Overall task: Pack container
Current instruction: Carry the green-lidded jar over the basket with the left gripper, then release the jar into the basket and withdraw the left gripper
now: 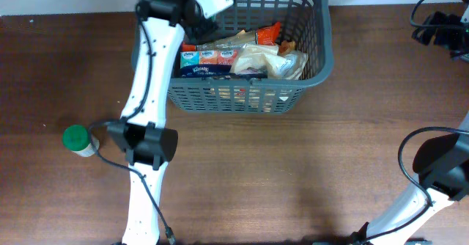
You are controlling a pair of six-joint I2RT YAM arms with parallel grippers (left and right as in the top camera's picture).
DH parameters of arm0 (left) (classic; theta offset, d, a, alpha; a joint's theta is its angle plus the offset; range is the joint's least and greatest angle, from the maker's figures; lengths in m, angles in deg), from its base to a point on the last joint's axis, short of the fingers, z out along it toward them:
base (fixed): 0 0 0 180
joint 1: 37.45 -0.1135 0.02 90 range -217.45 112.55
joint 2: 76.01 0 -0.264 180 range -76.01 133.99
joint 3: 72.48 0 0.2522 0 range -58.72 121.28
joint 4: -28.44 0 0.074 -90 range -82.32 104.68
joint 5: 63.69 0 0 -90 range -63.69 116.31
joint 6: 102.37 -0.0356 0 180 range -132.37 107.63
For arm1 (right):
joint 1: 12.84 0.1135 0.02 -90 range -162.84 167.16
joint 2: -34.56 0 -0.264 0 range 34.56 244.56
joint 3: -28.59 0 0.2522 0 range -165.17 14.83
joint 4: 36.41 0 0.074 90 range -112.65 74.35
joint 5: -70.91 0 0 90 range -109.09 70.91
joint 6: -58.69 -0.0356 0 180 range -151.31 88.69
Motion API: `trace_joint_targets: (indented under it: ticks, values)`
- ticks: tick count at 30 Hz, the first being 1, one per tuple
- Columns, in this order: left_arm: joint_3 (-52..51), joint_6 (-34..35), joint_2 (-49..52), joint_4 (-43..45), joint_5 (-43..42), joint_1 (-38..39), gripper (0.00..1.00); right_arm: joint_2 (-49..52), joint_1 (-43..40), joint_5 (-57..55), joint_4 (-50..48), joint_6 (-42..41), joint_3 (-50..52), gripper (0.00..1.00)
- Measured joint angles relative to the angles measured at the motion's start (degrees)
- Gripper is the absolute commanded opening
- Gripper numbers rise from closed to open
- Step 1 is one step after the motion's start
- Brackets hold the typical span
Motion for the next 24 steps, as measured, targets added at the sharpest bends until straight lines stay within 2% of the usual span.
trace_joint_targets:
  ticks: [1,2,3,6,10,15,17,20,24]
  values:
    - [-1.0,0.2,1.1,0.0,0.9,-0.2,0.03,0.0,0.0,0.0,0.0,0.0,0.0,0.99]
    - [-1.9,0.8,2.6,0.0,2.1,-0.4,0.3,0.0,0.0,0.0,0.0,0.0,0.0,0.99]
    - [-2.3,1.6,3.2,-0.1,2.9,-0.5,0.99,0.0,0.0,0.0,0.0,0.0,0.0,0.99]
    - [-2.5,7.1,3.6,-0.4,7.3,-0.7,0.99,0.0,0.0,0.0,0.0,0.0,0.0,0.99]
    - [0.8,14.2,0.6,-5.7,9.2,-1.1,0.99,0.0,0.0,0.0,0.0,0.0,0.0,0.99]
    - [4.6,23.9,-10.8,-9.0,8.9,-4.8,0.99,0.0,0.0,0.0,0.0,0.0,0.0,0.99]
    - [6.1,29.6,-16.9,-13.0,9.3,-10.4,0.99,0.0,0.0,0.0,0.0,0.0,0.0,0.99]
    - [7.0,37.1,-19.6,-19.9,8.6,-19.9,1.0,0.0,0.0,0.0,0.0,0.0,0.0,0.99]
    - [-1.4,42.4,-16.0,-20.2,-1.8,-32.3,0.99,0.0,0.0,0.0,0.0,0.0,0.0,0.99]
